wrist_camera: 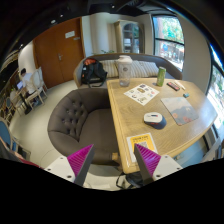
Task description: Arrange mouse
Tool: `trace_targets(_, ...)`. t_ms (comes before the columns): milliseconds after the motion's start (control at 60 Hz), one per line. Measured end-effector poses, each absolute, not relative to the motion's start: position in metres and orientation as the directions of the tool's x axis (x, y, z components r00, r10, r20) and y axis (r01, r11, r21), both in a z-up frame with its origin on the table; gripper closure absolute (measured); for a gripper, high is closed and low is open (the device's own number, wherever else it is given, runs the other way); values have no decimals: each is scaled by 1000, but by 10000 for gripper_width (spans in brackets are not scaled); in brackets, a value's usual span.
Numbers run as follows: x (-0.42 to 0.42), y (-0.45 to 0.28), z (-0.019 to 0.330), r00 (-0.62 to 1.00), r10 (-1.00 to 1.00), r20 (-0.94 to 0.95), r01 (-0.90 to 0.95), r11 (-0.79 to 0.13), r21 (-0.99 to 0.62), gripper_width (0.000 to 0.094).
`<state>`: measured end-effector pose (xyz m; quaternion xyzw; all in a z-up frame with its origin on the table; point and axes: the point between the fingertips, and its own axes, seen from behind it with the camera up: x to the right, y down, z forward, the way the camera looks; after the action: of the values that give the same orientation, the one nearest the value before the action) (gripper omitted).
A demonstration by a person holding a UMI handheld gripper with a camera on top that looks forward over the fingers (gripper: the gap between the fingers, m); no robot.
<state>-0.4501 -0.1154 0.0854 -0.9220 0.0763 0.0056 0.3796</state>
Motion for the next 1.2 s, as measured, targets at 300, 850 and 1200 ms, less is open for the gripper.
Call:
trace_targets(300, -364, -105, 44, 986, -169, 6, -116, -701, -703, 110)
trace_targets(850, -230, 8, -13, 999, 20, 37, 41, -656, -754, 124)
trace_targets(1200, -230, 51, -17, 995, 100, -32, 41, -650, -759, 364)
